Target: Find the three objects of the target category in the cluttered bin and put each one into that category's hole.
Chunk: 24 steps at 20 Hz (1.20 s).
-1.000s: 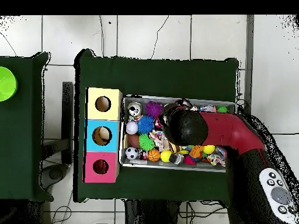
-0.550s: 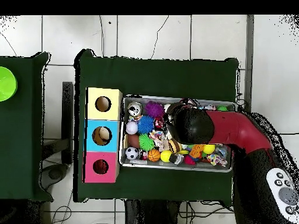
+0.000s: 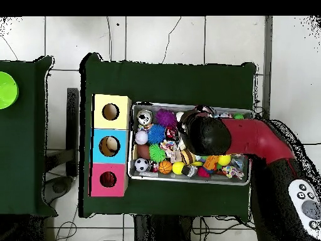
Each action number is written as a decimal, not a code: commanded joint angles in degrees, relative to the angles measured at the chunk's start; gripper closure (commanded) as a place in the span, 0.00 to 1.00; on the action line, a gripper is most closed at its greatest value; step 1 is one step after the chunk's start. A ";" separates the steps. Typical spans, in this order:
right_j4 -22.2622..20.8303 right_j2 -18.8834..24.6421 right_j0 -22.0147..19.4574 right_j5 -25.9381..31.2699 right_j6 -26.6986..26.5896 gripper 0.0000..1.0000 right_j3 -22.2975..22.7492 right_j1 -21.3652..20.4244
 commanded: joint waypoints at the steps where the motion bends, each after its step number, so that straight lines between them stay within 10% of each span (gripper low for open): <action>1: -3.35 3.89 -1.70 8.77 -11.02 1.00 -1.11 0.53; 13: -3.78 5.52 -3.72 9.49 -10.82 1.00 -2.90 1.79; 14: -4.07 6.08 -4.11 9.50 -11.08 0.00 -2.69 1.76; 24: -6.43 3.91 -3.59 9.46 -8.50 0.00 -4.59 3.28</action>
